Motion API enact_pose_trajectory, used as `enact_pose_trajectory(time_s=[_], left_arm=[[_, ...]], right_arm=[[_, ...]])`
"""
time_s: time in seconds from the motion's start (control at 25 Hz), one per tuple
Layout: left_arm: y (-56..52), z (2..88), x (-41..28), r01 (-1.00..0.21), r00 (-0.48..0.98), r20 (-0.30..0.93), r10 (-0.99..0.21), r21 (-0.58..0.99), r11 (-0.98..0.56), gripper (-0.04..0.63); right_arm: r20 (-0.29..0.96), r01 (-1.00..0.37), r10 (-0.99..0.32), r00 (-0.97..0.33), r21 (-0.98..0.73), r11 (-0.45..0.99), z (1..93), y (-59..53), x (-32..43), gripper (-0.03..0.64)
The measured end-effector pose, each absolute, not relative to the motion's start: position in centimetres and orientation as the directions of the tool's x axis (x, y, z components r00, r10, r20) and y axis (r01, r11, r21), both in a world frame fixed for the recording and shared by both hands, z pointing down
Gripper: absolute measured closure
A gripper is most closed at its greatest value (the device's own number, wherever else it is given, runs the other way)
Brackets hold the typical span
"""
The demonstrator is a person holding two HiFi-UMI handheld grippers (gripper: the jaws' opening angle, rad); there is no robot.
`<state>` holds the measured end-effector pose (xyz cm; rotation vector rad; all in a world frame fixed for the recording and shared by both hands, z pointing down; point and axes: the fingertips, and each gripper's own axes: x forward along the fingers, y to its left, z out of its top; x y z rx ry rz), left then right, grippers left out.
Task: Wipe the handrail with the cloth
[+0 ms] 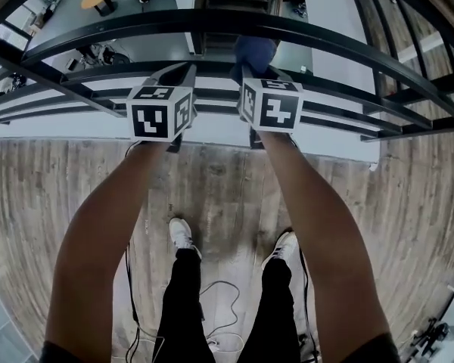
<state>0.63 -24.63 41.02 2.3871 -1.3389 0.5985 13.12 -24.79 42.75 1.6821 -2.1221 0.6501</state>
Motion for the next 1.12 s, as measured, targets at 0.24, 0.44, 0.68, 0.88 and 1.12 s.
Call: enact_pose_trajectory(time_s=[0.24,0.44,0.68,0.88,1.12], left_arm=[[-23.5,41.3,8.8,-0.808,0.523,0.499,-0.69,0.034,-0.588,0.593],[-22.2,41.2,15.1,-0.789,0.564,0.48,-0.672,0.073,-0.61,0.593],[-20.7,41.5,20.6,-0.763,0.586,0.503,-0.635,0.078,-0.642,0.594],[-20.5,41.4,24.7,-0.751,0.598,0.505,-0.622,0.081,-0.655,0.593],[-19.7,40.6,32.1,-0.711,0.639,0.491,-0.592,0.085,-0.698,0.593]], right_arm=[[0.54,-0.97,-0.806,-0.242,-0.146,0.193,42.5,-23.6,19.0,0.528],[0.535,-0.973,-0.813,-0.232,-0.14,0.185,42.4,-22.8,22.7,0.528],[0.547,-0.981,-0.815,-0.191,-0.129,0.143,42.2,-21.7,28.8,0.528],[0.551,-0.993,-0.828,-0.103,-0.11,0.051,42.0,-20.5,37.2,0.528],[0.562,-0.996,-0.827,-0.008,-0.078,-0.043,41.9,-18.7,47.9,0.528]])
